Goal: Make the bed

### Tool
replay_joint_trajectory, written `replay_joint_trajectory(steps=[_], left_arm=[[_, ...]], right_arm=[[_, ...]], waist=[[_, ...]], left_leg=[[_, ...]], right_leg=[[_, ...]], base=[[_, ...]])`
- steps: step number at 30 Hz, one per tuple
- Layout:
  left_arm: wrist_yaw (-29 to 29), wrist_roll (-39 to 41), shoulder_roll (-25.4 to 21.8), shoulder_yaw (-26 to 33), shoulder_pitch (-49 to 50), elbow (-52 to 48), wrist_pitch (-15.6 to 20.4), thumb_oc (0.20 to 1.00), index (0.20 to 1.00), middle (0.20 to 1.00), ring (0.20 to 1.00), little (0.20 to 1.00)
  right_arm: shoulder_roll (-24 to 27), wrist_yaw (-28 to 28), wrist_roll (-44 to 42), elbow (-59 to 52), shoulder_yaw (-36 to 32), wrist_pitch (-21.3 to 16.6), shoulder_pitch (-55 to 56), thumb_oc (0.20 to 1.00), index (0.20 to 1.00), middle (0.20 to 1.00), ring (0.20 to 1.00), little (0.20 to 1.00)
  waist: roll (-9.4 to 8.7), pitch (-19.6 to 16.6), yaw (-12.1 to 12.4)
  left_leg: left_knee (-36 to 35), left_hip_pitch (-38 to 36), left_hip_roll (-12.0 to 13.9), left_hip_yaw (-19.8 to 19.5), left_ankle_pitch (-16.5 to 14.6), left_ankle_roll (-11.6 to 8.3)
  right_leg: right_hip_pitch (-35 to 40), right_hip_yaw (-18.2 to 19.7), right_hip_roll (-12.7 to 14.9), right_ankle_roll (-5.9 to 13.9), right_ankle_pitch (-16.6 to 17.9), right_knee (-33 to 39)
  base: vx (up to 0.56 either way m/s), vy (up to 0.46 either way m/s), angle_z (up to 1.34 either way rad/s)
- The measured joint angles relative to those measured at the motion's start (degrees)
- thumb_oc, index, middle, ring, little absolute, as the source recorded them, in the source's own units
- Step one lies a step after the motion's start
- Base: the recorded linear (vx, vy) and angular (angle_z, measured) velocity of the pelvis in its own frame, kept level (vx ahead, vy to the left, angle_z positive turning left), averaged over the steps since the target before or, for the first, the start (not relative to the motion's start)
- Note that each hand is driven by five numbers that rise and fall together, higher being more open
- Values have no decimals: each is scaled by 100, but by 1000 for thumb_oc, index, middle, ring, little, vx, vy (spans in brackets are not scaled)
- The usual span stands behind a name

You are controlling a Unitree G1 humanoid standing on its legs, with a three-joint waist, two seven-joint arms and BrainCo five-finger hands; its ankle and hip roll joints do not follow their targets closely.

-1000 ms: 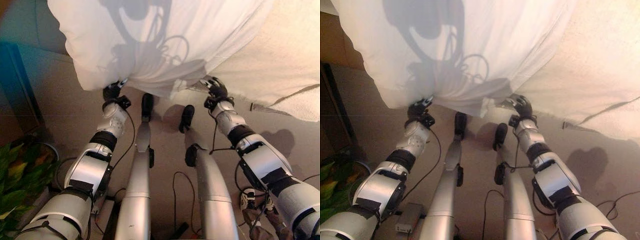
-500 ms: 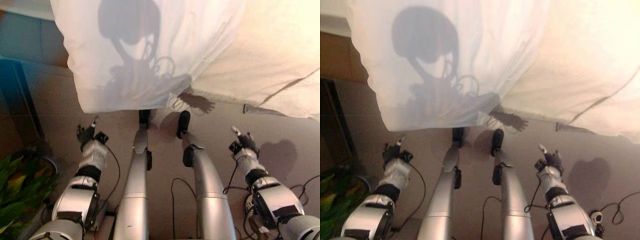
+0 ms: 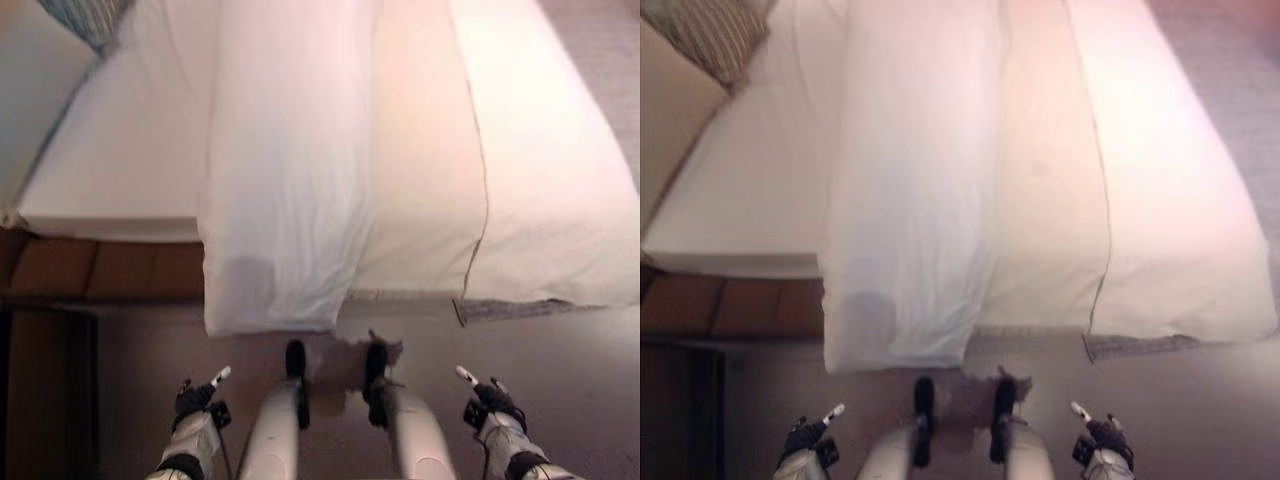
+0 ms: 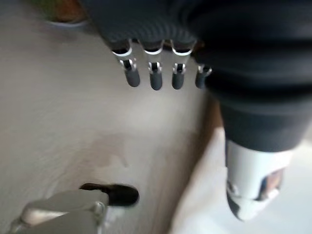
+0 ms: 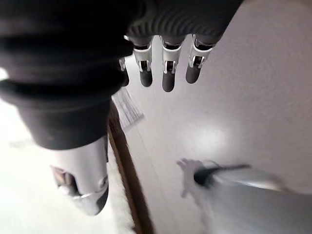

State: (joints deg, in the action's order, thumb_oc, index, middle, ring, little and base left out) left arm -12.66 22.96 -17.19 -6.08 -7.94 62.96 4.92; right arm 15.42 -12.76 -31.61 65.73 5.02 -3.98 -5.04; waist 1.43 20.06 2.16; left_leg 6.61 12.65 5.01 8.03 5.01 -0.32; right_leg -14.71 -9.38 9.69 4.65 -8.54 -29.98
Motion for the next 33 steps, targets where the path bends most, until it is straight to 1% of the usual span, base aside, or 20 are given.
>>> replay_joint_trajectory(steps=[1, 2, 3, 5, 6, 8, 9, 11, 12, 14, 15, 16, 17, 19, 21, 23, 25, 26, 29, 33], left_arm=[[79, -48, -103, 2, 46, 10, -38, 1000, 1000, 1000, 1000, 1000], [157, -142, -202, 9, 116, 5, -65, 1000, 1000, 1000, 1000, 1000], [285, -227, -250, 83, 193, 112, -121, 1000, 1000, 1000, 1000, 1000], [431, -277, -86, 149, 507, 292, -199, 1000, 1000, 1000, 1000, 1000], [490, -313, 47, 73, 630, 379, -235, 1000, 1000, 1000, 1000, 1000], [550, -312, 214, 165, 734, 442, -234, 1000, 1000, 1000, 1000, 1000], [552, -290, 336, 274, 803, 486, -231, 1000, 1000, 1000, 1000, 1000], [602, -289, 488, 265, 750, 653, -238, 1000, 1000, 1000, 1000, 1000], [605, -292, 545, 242, 668, 758, -247, 1000, 1000, 1000, 1000, 1000], [698, -314, 648, 50, 681, 890, -332, 1000, 1000, 1000, 1000, 1000], [708, -315, 652, 37, 688, 979, -373, 1000, 1000, 1000, 1000, 1000], [742, -363, 591, 53, 745, 1037, -442, 1000, 1000, 1000, 1000, 1000], [770, -431, 497, 58, 812, 1104, -469, 1000, 1000, 1000, 1000, 1000], [784, -603, 433, 53, 765, 1124, -457, 1000, 1000, 1000, 1000, 1000], [820, -798, 438, 51, 746, 1121, -457, 1000, 1000, 1000, 1000, 1000], [848, -879, 458, 0, 699, 1095, -456, 1000, 1000, 1000, 1000, 1000], [877, -998, 508, 5, 749, 1063, -461, 1000, 1000, 1000, 1000, 1000], [876, -1107, 483, 9, 754, 1063, -463, 1000, 1000, 1000, 1000, 1000], [872, -1110, 444, 6, 779, 1060, -464, 1000, 1000, 1000, 1000, 1000], [862, -1110, 433, 3, 788, 1026, -465, 1000, 1000, 1000, 1000, 1000]], right_arm=[[-16, 35, 83, -4, -2, 34, 65, 1000, 1000, 1000, 1000, 1000], [-61, 93, 159, 29, -15, 60, 45, 1000, 1000, 1000, 1000, 1000], [-93, 217, 250, 95, -52, 112, -64, 1000, 1000, 1000, 1000, 1000], [-75, 326, 434, 121, -77, 171, 40, 1000, 1000, 1000, 1000, 1000], [-67, 378, 539, 139, -69, 192, 165, 1000, 1000, 1000, 1000, 1000], [-37, 415, 679, 215, 0, 219, 221, 1000, 1000, 1000, 1000, 1000], [-13, 484, 913, 259, 250, 321, 300, 1000, 1000, 1000, 1000, 1000], [9, 533, 1219, 255, 393, 386, 392, 1000, 1000, 1000, 1000, 1000], [78, 547, 1370, 223, 403, 431, 492, 1000, 1000, 1000, 1000, 1000], [217, 579, 1551, 231, 439, 461, 533, 1000, 1000, 1000, 1000, 1000], [232, 573, 1581, 233, 439, 463, 533, 1000, 1000, 1000, 1000, 1000], [235, 613, 1663, 288, 449, 460, 563, 1000, 1000, 1000, 1000, 1000], [186, 615, 1738, 326, 466, 477, 473, 1000, 1000, 1000, 1000, 1000], [219, 651, 1890, 359, 494, 485, 435, 1000, 1000, 1000, 1000, 1000], [248, 699, 2041, 485, 499, 524, 434, 1000, 1000, 1000, 1000, 1000], [301, 715, 2158, 557, 489, 554, 466, 1000, 1000, 1000, 1000, 1000], [376, 714, 2198, 550, 479, 554, 458, 1000, 1000, 1000, 1000, 1000], [351, 707, 2198, 555, 442, 550, 459, 1000, 1000, 1000, 1000, 1000], [292, 716, 2198, 538, 468, 552, 498, 1000, 1000, 1000, 1000, 1000], [203, 725, 2222, 448, 649, 551, 530, 1000, 1000, 1000, 1000, 1000]], waist=[[-56, -61, 1], [-135, -95, 21], [-130, -115, 12], [-15, -508, -14], [-22, -734, 5], [128, -924, 5], [151, -1126, -4], [138, -1143, -129], [142, -1143, -205], [145, -1219, -131], [62, -1226, -144], [-151, -1280, -83], [-368, -1410, -102], [-366, -1462, -149], [-296, -1489, -150], [-188, -1466, -212], [-18, -1481, -261], [17, -1499, -278], [4, -1508, -270], [-38, -1532, -285]], left_leg=[[-41, -26, -31, -26, 16, -28], [-109, -92, -32, -65, 73, -115], [-312, -377, 44, -70, 185, -234], [-485, -564, 189, -200, 215, -381], [-578, -621, 183, -320, 193, -476], [-576, -661, 322, -489, 223, -536], [-546, -580, 460, -532, 279, -633], [-394, -451, 528, -686, 478, -775], [-234, -266, 533, -657, 566, -748], [-362, -268, 567, -472, 775, -720], [-398, -254, 527, -453, 779, -720], [168, -268, 229, -243, 380, -560], [592, -352, -95, -50, -84, -577], [628, -709, -386, -53, -364, -513], [169, -1164, -530, -203, -479, -388], [-186, -1379, -537, -332, -474, -356], [-653, -1615, -395, -325, -446, -262], [-770, -1686, -344, -327, -533, -178], [-920, -1669, -382, -272, -501, -97], [-1010, -1700, -431, -292, -433, -72]], right_leg=[[204, 67, 70, 42, 82, 322], [465, 202, 97, 200, -34, 757], [762, 298, -22, 103, -76, 1109], [894, 376, -278, 57, -96, 1248], [949, 351, -363, -85, -114, 1369], [964, 265, -553, -152, -105, 1375], [924, 311, -763, -219, -103, 1305], [950, 193, -973, -371, -209, 1143], [921, 111, -1020, -552, -379, 1069], [747, 91, -1048, -766, -590, 700], [708, 74, -1005, -794, -610, 656], [637, 73, -769, -933, -530, 637], [667, 53, -542, -872, -353, 928], [850, 62, -568, -860, 26, 1504], [990, 101, -636, -775, 226, 1838], [1127, 265, -823, -778, 357, 2047], [1278, 250, -968, -732, 497, 2310], [1270, 240, -1011, -721, 551, 2412], [1362, 188, -968, -618, 716, 2674], [1485, 119, -933, -582, 891, 2933]], base=[[17, -278, 18], [-9, -327, -12], [-22, -353, -42], [-65, -337, -45], [-145, -387, -18], [-162, -404, -7], [-167, -402, 13], [-217, -437, 61], [-142, -238, 91], [-147, -221, 59], [-161, -242, 7], [-87, -150, -6], [-74, -131, -18], [-53, -89, 2], [-15, -40, 10], [28, -27, 19], [16, -3, 1], [20, 21, -3], [12, 28, -8], [-7, 17, 7]])
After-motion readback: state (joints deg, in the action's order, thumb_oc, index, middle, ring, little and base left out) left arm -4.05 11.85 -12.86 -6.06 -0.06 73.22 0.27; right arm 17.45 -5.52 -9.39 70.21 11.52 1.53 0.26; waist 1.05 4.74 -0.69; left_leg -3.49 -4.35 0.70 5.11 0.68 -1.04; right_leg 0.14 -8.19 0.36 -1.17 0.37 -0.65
